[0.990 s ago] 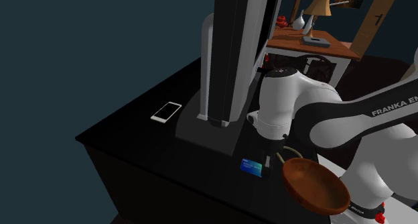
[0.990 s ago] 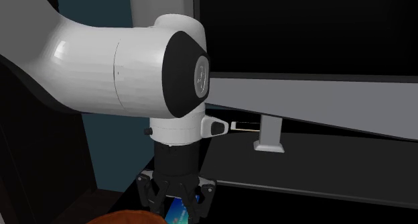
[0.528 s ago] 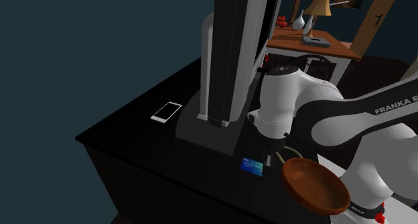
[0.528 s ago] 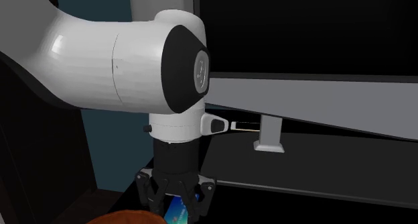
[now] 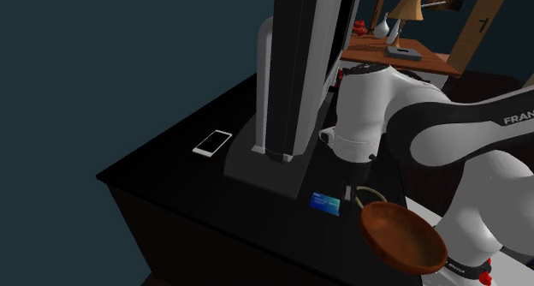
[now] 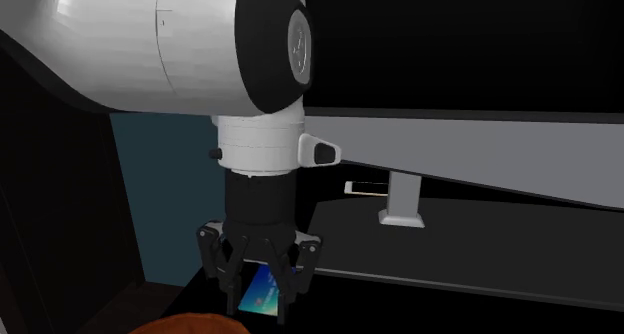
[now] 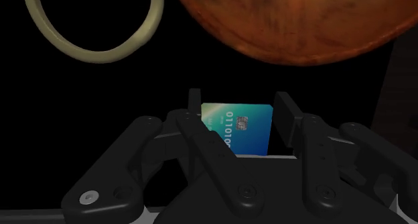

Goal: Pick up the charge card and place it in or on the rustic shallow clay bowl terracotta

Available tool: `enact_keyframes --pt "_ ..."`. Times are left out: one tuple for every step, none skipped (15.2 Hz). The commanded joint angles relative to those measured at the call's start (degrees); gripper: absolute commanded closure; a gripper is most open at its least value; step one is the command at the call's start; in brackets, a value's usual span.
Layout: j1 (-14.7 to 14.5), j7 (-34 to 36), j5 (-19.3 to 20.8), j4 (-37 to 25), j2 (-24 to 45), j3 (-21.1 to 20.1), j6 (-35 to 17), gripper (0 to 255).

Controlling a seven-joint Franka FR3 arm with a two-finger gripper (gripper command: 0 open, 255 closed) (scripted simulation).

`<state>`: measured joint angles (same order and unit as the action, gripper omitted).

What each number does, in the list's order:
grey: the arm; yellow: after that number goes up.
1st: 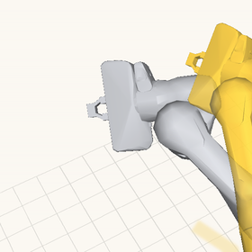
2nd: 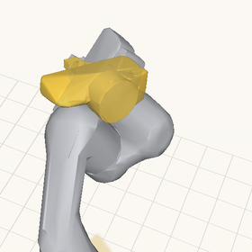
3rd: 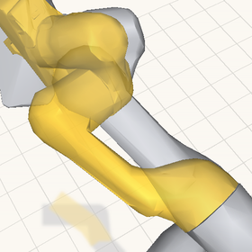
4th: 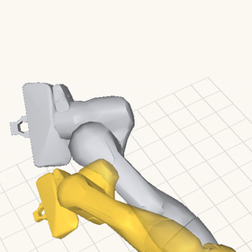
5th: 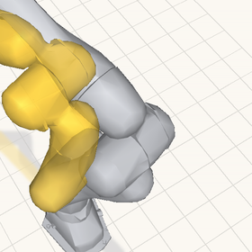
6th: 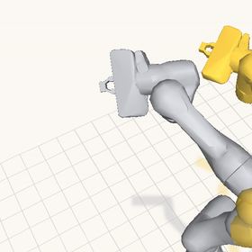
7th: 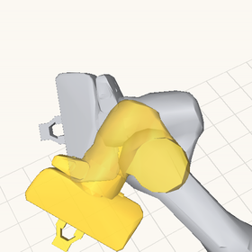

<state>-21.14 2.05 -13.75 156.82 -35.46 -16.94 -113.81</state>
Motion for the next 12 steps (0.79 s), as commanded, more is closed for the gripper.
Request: enact_keyframes --pt "0.1 0.0 0.3 -1.2 -0.8 0.4 2.0 255" --pt "0.1 0.1 0.4 -1.7 -1.2 0.5 3.0 255" --pt "0.1 0.1 0.5 -2.3 -1.6 0.7 3.9 255" --pt "0.2 0.1 0.7 -2.9 -1.9 0.8 4.8 255" --pt "0.2 0.2 0.8 -3.4 -2.2 1.0 5.7 255" --pt "0.2 0.2 0.9 -4.0 -2.5 1.1 6.6 255" --pt "0.3 0.3 1.0 -4.6 -2.8 1.3 7.4 255" --pt "0.3 0.3 1.1 -5.3 -3.0 1.4 8.3 255" --pt "0.3 0.3 1.2 -5.9 -3.3 1.5 9.2 255" --pt "0.3 0.4 1.4 -6.5 -3.5 1.7 10.0 255" --pt "0.4 0.4 1.5 -7.2 -3.7 1.8 10.9 255" --pt "0.4 0.5 1.6 -7.8 -3.9 1.9 11.7 255"
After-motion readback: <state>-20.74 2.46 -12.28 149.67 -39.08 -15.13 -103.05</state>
